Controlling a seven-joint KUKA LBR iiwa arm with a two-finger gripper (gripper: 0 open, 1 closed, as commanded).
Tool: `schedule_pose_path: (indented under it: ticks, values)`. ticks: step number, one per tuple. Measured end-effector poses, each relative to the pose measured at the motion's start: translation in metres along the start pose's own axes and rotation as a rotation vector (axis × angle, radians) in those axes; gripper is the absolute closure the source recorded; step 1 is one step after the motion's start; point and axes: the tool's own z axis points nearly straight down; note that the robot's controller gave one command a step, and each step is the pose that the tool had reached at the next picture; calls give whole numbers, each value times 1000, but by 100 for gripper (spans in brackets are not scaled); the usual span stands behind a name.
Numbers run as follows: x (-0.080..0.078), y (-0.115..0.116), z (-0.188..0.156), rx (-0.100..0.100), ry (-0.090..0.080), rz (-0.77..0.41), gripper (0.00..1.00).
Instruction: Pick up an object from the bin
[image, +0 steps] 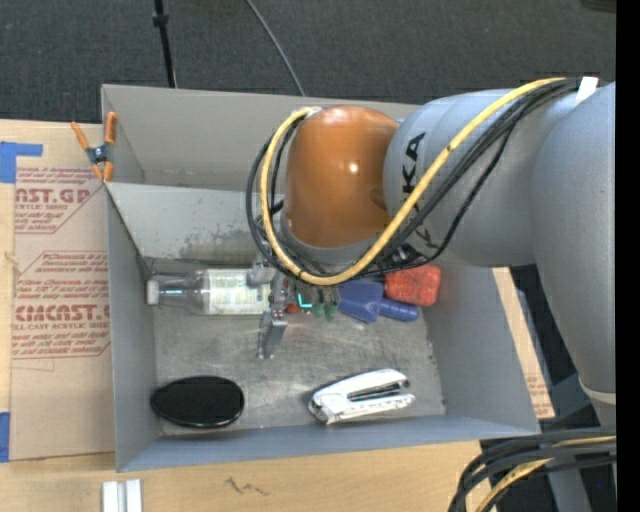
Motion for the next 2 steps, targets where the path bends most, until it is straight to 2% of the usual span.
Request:
schedule_pose_path:
  ticks: [1,2]
  values:
    - [-2,-1,-4,-1,-7,1,0]
    - [-39,-1,116,-1,5,-166,100]
